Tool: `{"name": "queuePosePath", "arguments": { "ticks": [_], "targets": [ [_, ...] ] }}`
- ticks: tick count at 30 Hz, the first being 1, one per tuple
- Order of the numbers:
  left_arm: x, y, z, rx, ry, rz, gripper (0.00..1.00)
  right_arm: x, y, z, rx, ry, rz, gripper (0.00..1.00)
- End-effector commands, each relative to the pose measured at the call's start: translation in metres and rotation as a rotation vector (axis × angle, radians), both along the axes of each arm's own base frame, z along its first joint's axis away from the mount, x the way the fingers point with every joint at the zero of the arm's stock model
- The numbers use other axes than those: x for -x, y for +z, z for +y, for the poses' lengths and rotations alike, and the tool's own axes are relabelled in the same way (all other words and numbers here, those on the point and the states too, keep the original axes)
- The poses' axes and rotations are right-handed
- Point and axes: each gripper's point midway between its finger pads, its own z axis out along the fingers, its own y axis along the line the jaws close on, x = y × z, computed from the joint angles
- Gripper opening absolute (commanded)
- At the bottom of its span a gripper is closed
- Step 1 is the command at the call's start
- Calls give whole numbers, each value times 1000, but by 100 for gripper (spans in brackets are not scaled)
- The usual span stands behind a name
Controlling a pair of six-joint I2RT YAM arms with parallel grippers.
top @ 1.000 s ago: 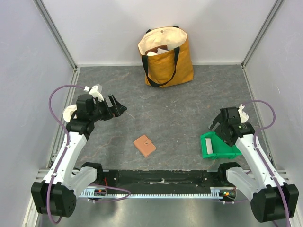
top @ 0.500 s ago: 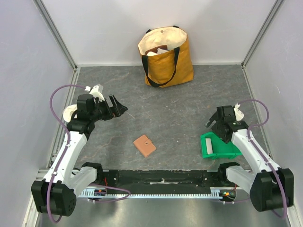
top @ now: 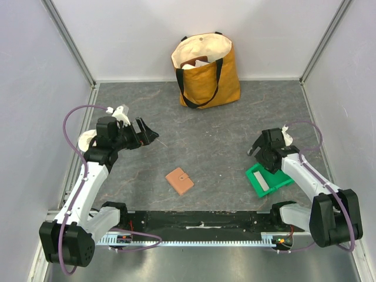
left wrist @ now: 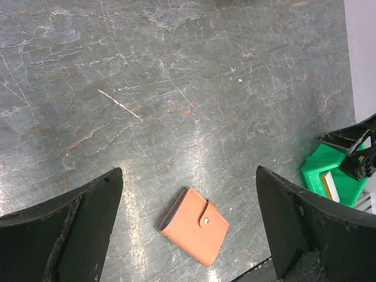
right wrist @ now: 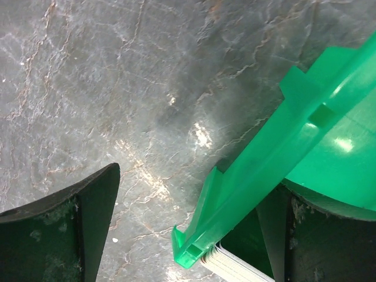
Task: Put the credit cards into the card holder
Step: Move the storage box to the center of the board.
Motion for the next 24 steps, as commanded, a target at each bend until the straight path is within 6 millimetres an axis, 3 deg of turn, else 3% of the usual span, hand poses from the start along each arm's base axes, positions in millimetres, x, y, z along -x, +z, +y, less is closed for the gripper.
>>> {"name": "queuePosePath", "arguments": {
  "ticks": [1, 10, 24],
  "targets": [
    [-3, 7, -2, -9, -37, -45, 99, -13, 6, 17, -43, 15, -49, 98],
    [-3, 7, -3, -7, -41, -41, 99, -12, 2, 54, -69, 79, -63, 98],
    [-2, 4, -4, -9, -49, -30, 99, -58, 15, 107, -79, 159, -88, 98]
  ]
}}
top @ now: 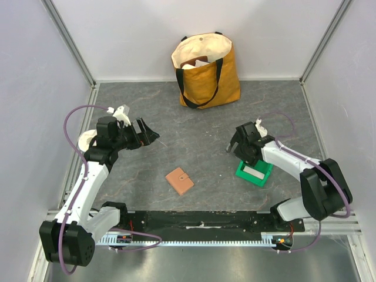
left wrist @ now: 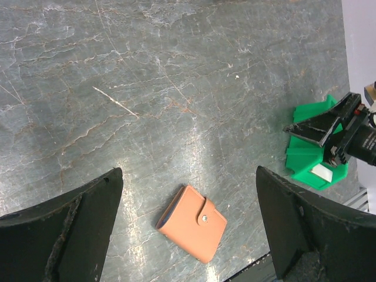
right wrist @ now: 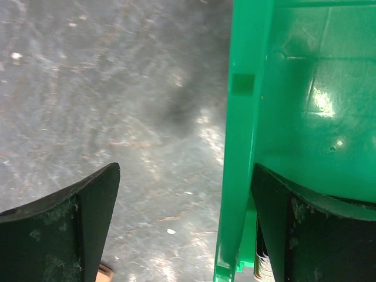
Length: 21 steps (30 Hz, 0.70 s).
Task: Put the credit cards into the card holder
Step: Move the storage box to the center of the board.
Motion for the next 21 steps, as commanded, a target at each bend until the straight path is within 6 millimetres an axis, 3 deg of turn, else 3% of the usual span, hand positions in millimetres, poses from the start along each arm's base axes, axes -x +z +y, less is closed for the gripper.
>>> {"name": "queuePosePath", "arguments": {
  "ticks": [1, 14, 17, 21],
  "targets": [
    [-4, 4, -1, -17, -29, -35, 99, -39, 25, 27, -54, -9, -102, 98],
    [-3, -2, -3, -2, -38, -10, 99, -89, 26, 99, -152, 23, -109, 98],
    [-1, -4, -6, 7, -45, -3, 99, -97, 37, 107, -151, 56, -135, 98],
    [-1, -4, -5, 2, -48, -9, 99, -98, 59, 101, -102, 105, -177, 98]
  ]
}}
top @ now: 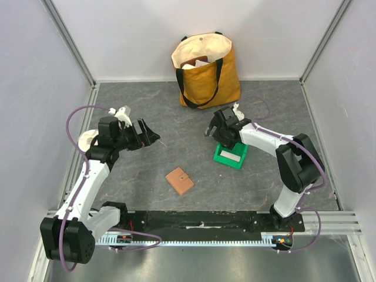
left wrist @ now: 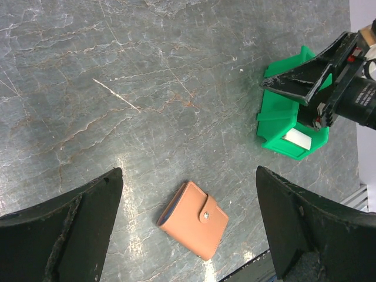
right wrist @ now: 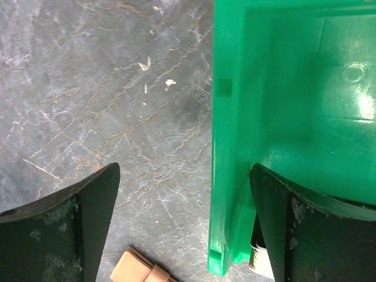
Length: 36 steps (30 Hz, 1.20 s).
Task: Put the credit cards into the card holder
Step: Move the storage box to the center of the board.
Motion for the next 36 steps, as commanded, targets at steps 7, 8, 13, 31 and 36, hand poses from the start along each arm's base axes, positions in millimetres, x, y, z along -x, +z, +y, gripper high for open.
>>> {"name": "queuePosePath", "arguments": {
  "ticks": [7, 8, 13, 31, 36],
  "targets": [
    [0, 4, -5, 2, -54, -35, 99, -9, 86, -33, 179, 105, -205, 98],
    [0, 4, -5, 1, -54, -34, 99, -8, 92, -37, 198, 113, -219, 98],
    [1, 2, -7, 2, -54, -28, 99, 1, 108, -91, 275, 31, -224, 98],
    [30, -51, -11, -83, 101, 154, 99, 46, 43, -99, 60, 75, -98, 98],
    [48, -73, -21, -87, 99, 220, 98, 49, 39, -83, -9, 99, -97, 98]
  ]
}}
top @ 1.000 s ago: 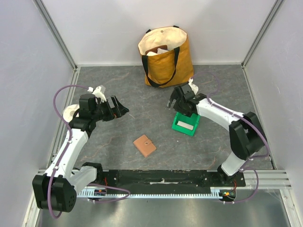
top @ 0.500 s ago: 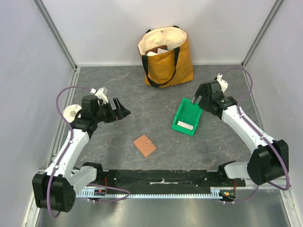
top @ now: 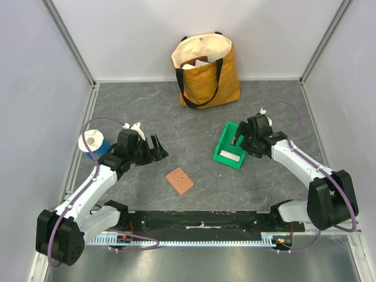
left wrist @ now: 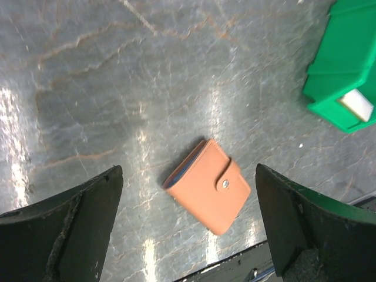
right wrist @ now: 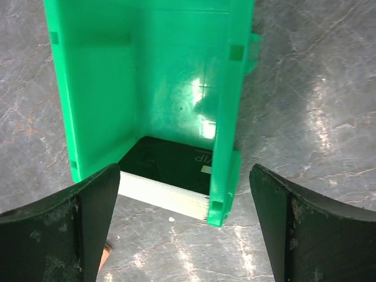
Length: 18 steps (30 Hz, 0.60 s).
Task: Put the credit cards into the card holder
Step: Move the storage box to the center of the board.
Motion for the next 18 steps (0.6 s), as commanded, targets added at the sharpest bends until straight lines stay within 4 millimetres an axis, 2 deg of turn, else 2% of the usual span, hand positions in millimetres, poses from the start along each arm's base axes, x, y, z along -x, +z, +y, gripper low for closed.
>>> {"name": "queuePosePath", "arguments": {
  "ticks": [1, 10, 18],
  "targets": [
    [12, -16, 3, -3, 74, 56, 98, -6, 9, 23, -97, 36, -48, 98],
    [21, -24, 4, -15, 70, 78, 96, 4, 11, 49, -135, 76, -48, 98],
    [36, -39, 5, -14, 69, 126, 95, 12, 11, 74, -174, 109, -50, 98]
  ]
}}
